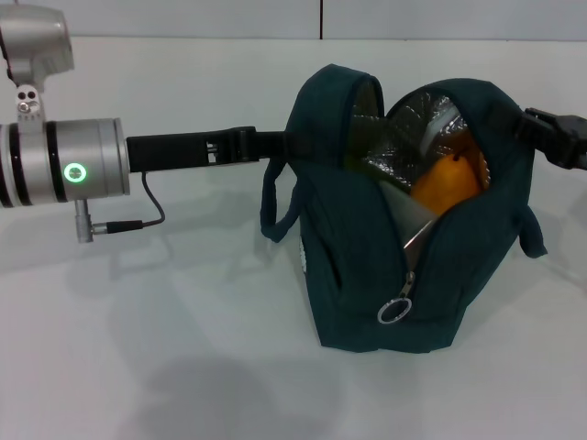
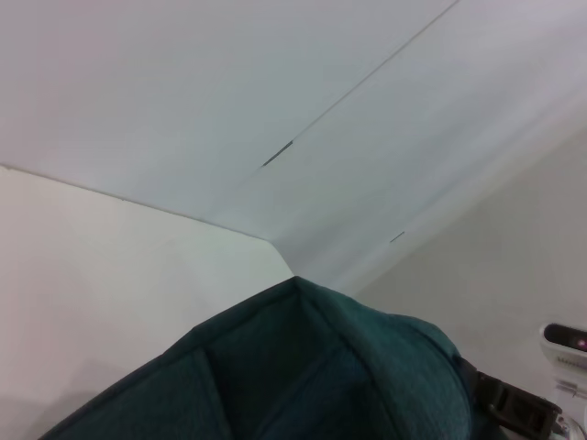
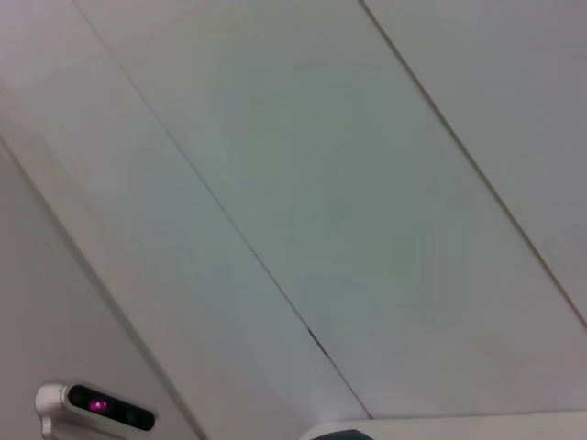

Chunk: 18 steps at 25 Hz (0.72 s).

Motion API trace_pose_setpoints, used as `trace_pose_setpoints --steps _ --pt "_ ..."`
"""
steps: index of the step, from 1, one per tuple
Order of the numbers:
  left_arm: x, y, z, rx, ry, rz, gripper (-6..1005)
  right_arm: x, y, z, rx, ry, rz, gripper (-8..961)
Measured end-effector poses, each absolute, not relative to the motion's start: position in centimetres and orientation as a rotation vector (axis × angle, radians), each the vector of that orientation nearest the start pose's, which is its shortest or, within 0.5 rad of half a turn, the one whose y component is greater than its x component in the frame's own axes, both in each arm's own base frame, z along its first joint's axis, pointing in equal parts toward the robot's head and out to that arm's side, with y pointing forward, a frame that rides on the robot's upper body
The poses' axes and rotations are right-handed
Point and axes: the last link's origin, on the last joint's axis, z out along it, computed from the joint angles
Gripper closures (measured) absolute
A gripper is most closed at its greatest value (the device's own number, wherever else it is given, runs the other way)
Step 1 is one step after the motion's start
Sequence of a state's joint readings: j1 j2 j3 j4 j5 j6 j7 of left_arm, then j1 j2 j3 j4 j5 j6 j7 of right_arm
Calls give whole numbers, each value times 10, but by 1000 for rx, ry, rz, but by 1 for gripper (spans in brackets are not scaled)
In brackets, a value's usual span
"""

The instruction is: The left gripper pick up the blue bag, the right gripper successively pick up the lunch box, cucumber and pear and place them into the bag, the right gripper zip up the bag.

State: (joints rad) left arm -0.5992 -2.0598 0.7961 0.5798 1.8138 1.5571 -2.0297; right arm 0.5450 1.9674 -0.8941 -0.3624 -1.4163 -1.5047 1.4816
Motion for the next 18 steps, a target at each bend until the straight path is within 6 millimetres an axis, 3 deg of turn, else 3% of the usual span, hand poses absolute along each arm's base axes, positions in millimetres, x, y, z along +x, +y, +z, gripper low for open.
trace_pose_setpoints --steps 7,13,18 --pt "-228 345 -7 -2572 -1503 -987 941 256 344 25 -2407 939 1242 846" --pt "-229 345 -7 -2572 -1499 -980 940 262 336 41 -2378 910 1299 667" --pt "-229 346 -7 -2573 -1484 -976 939 272 311 65 -2304 705 1411 463"
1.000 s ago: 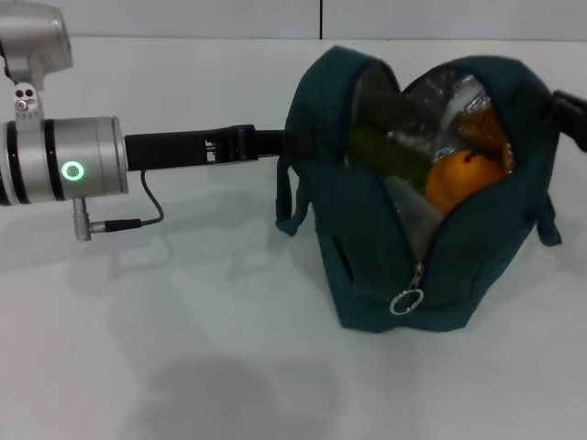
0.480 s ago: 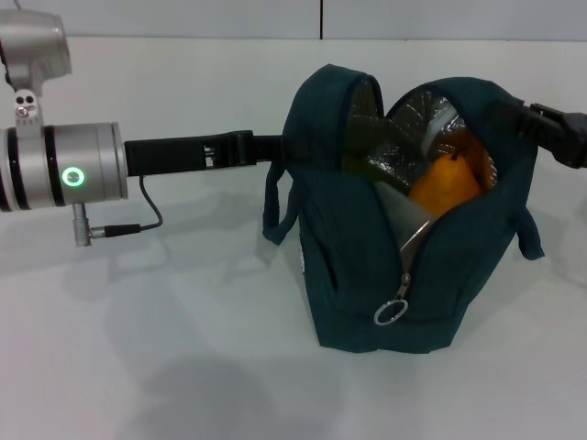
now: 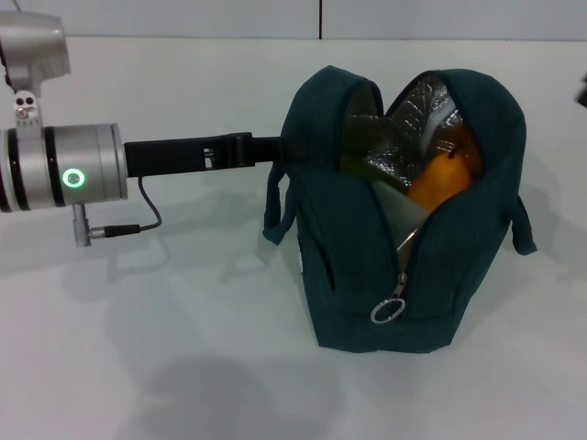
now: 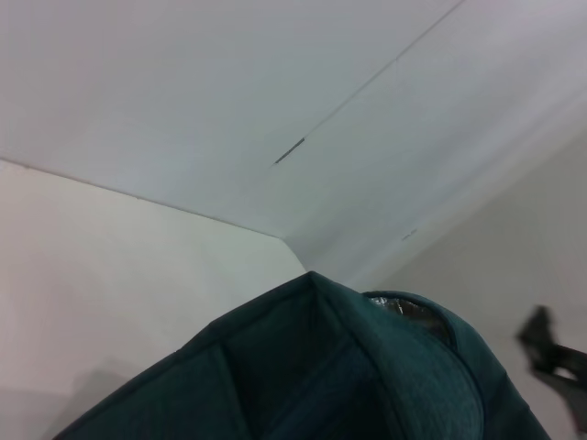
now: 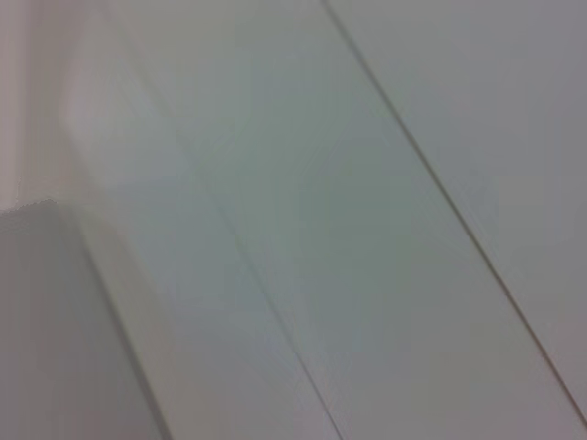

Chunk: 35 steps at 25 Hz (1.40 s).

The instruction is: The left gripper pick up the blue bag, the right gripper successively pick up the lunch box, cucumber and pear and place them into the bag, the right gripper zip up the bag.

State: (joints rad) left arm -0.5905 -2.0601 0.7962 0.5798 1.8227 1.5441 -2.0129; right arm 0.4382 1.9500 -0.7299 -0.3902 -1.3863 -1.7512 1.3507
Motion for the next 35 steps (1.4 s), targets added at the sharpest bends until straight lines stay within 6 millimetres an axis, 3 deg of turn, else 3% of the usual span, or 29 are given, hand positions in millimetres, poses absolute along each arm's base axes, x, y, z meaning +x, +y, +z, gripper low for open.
trace_pose_setpoints --steps 5,10,15,19,31,35 --pt "-230 347 -7 -2567 -1483 -973 938 255 281 67 -2438 360 1525 326" --pt "-229 347 -8 -2566 -1484 -975 937 231 272 42 -2787 192 1467 211" --pt "-228 347 -8 -2563 -1489 -980 936 220 286 -3 -3088 296 1151 185" --pt "-229 347 -8 -2558 -1493 -986 935 221 292 -22 -3163 397 961 185" --pt "-227 349 -7 -2561 -1485 -993 933 232 299 -38 -3185 593 717 186" --pt "-228 349 -6 -2559 -1484 -991 932 229 295 -35 -3226 555 734 186"
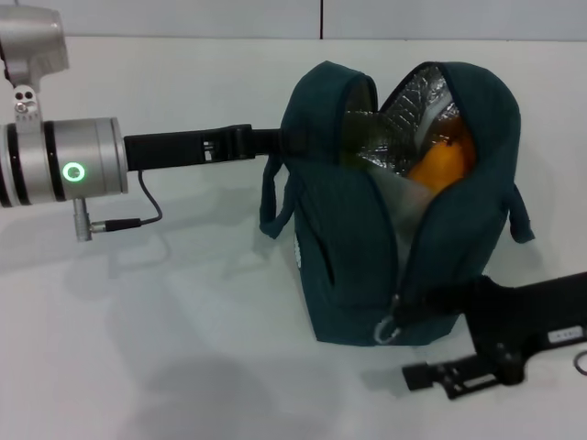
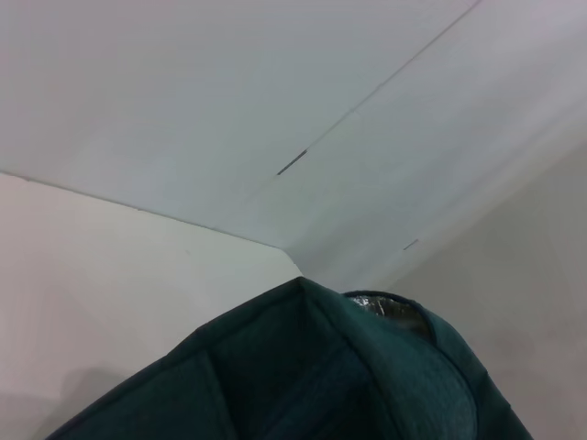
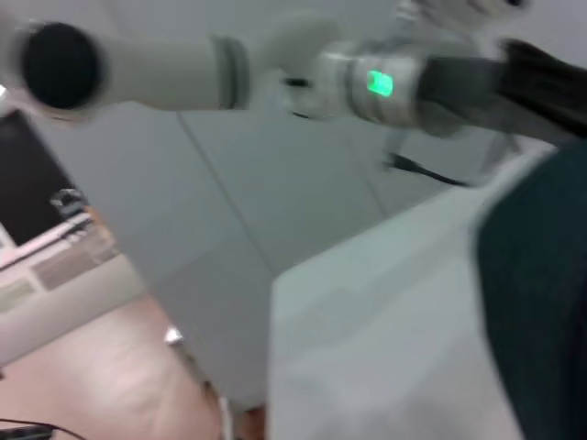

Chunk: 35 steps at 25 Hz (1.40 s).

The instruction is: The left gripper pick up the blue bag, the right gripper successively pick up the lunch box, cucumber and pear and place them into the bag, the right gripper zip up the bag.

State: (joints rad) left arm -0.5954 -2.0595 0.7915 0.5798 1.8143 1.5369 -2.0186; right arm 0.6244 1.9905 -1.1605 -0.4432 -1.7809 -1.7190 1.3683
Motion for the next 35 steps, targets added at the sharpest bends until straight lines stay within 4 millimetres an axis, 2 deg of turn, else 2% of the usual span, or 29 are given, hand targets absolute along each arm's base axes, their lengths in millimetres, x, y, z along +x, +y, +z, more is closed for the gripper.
trace_pose_setpoints --steps 4,8,15,25,31,35 --pt "-229 348 -5 -2555 -1486 -989 931 225 284 -17 -3282 463 854 186" --pt "-230 349 -5 -2547 -1487 -986 930 231 282 -10 -3337 521 786 186" --pt "-229 350 -6 -2542 -1489 -985 929 247 288 -27 -3305 688 516 185" --pt "-229 350 -7 -2542 -1490 -986 927 240 303 -53 -3204 659 473 185" --pt "-230 350 -7 -2541 -1487 -985 926 235 310 -58 -3164 640 486 186" --pt "-231 349 -7 -2535 -1490 -982 925 230 313 -57 -3141 598 569 186"
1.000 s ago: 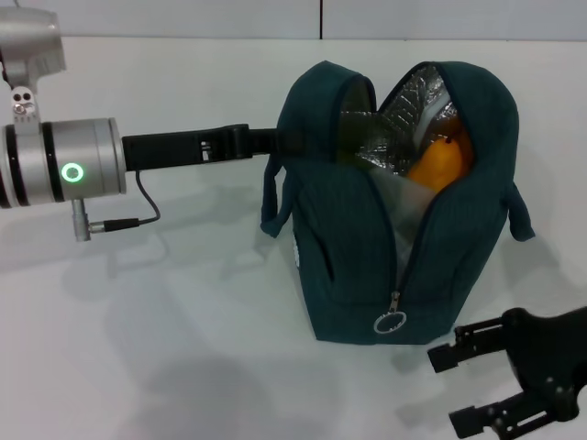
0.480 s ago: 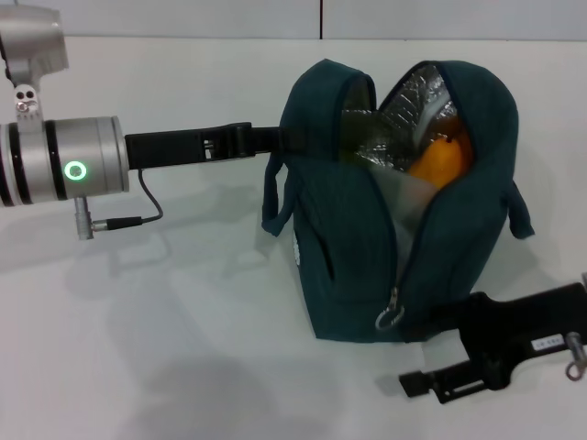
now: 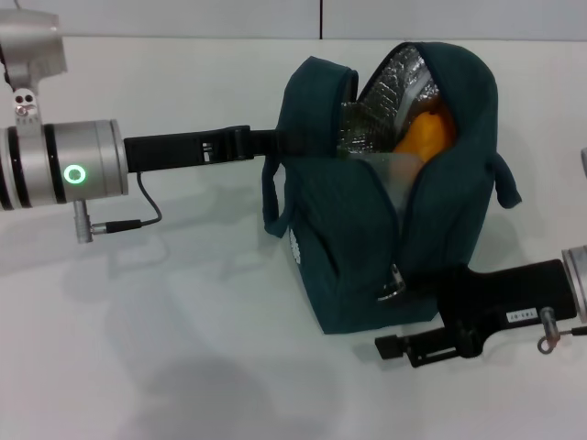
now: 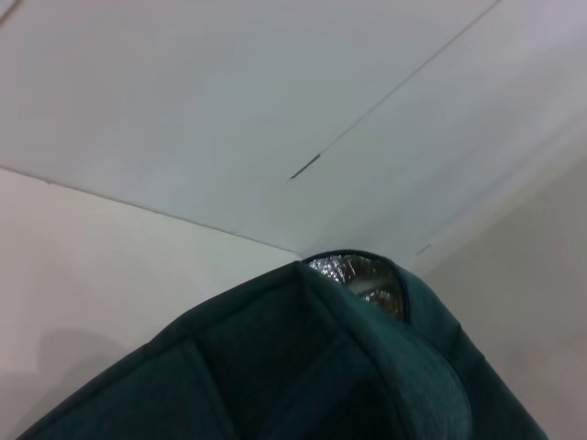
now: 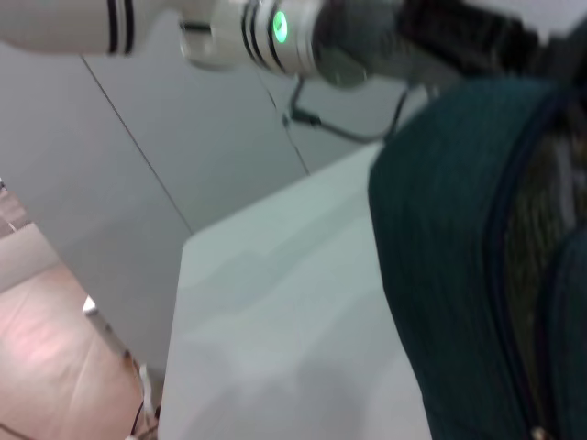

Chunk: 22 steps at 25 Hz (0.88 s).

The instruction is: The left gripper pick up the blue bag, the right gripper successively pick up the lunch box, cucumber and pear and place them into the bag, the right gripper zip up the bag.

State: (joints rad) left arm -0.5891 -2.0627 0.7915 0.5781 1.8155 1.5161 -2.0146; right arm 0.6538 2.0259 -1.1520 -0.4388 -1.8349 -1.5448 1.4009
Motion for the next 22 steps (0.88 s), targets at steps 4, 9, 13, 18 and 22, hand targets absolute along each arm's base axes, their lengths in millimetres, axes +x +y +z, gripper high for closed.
trace_pose_setpoints --steps 4,9,13,18,22 --pt "-235 348 -7 -2523 -1495 -974 924 226 314 -55 -3115 554 651 186" --pt "-235 348 -7 -2527 -1484 -972 923 224 313 -53 -3109 526 690 185" --pt "-235 348 -7 -2528 -1479 -971 922 222 312 -53 -3114 516 714 185" --pt "-236 349 -6 -2522 -1477 -968 921 220 309 -46 -3096 481 797 190" --pt "-236 351 -6 -2516 -1475 -964 921 221 310 -45 -3084 483 804 208"
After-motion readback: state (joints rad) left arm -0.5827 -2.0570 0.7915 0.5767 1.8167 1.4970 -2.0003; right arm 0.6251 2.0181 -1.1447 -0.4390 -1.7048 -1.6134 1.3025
